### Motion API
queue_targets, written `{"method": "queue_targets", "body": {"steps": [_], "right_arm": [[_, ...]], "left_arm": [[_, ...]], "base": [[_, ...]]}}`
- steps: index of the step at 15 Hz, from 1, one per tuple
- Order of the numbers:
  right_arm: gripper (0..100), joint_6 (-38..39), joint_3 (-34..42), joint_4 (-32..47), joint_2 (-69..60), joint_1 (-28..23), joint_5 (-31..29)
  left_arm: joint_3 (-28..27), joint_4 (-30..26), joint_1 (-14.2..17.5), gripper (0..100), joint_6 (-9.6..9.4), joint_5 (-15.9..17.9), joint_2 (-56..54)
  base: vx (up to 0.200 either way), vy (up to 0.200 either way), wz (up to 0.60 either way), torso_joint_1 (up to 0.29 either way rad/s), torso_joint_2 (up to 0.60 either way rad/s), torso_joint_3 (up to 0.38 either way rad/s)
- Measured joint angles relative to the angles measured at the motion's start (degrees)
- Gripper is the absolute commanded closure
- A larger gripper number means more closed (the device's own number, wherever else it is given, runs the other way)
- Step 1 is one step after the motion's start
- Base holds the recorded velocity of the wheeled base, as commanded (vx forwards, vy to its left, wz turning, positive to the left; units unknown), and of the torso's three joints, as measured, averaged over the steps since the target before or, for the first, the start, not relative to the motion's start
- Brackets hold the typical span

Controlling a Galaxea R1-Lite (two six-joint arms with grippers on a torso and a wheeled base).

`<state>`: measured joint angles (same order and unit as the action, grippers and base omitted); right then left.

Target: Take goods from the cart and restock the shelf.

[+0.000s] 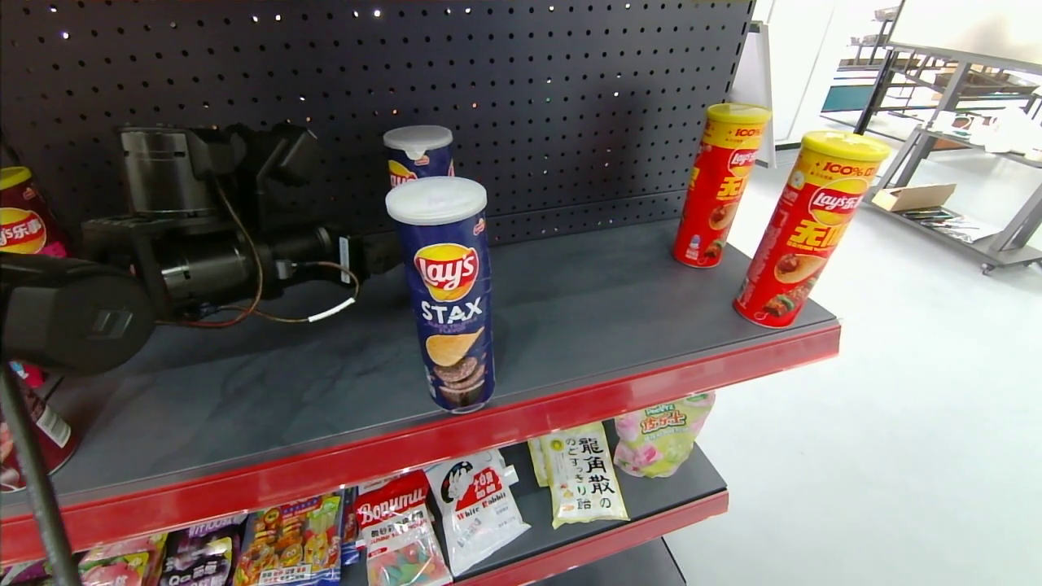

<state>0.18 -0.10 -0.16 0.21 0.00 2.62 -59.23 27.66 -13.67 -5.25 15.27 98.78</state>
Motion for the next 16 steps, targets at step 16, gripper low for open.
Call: {"method": "queue_targets", "body": {"steps": [16], "right_arm": [[0, -0.02, 0.0, 0.0, 0.0, 0.0, 0.0]], "left_arm": [[38.38, -31.45, 1.66, 0, 4.99, -10.15, -74.89]], "base": [[0.0, 0.0, 0.0, 0.0, 0.0, 0.0]]}}
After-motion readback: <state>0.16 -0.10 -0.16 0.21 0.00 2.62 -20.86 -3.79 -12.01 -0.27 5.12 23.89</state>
